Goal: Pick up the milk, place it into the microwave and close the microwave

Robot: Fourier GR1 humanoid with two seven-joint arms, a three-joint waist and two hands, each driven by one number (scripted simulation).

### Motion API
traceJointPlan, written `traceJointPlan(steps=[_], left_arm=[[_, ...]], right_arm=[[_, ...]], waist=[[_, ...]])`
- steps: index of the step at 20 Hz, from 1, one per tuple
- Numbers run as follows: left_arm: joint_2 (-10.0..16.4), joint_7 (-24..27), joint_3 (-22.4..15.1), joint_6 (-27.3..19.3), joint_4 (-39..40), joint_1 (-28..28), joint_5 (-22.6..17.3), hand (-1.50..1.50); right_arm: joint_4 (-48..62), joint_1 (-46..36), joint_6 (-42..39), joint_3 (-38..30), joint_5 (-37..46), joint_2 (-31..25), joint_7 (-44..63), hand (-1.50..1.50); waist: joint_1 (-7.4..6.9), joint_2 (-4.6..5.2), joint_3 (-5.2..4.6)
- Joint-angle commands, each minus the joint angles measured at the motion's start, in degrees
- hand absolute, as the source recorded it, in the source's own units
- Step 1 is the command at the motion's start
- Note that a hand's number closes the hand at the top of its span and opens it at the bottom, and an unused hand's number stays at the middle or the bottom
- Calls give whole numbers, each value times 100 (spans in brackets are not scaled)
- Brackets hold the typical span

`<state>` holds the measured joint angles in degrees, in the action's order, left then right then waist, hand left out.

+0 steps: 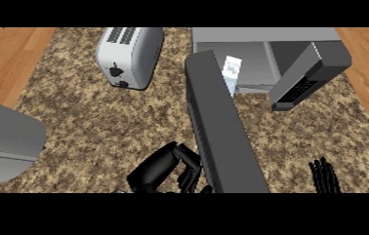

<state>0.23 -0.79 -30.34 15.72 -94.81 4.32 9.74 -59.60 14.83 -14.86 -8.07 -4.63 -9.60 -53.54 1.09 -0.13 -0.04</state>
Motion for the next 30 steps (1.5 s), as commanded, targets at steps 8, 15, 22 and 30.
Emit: traceJointPlan(steps=[8,15,22,30], left_arm=[[-23,-285,-2234,-2164,1747,1592,-593,150],[-23,-190,-2478,-2997,2685,2483,-1695,150],[-22,637,-2241,-3857,2926,2993,-2704,-150],[-22,1045,-1720,-4632,3450,3693,-3378,150]], right_arm=[[-1444,624,-826,526,-442,-193,-15,-150],[-2381,717,-1031,785,-853,-437,255,-150],[-3051,657,-1030,831,-1262,-761,755,-150],[-3638,758,-1196,928,-1631,-1130,1185,-150]], waist=[[255,29,-4],[616,89,-10],[930,190,-28],[1224,241,-34]])
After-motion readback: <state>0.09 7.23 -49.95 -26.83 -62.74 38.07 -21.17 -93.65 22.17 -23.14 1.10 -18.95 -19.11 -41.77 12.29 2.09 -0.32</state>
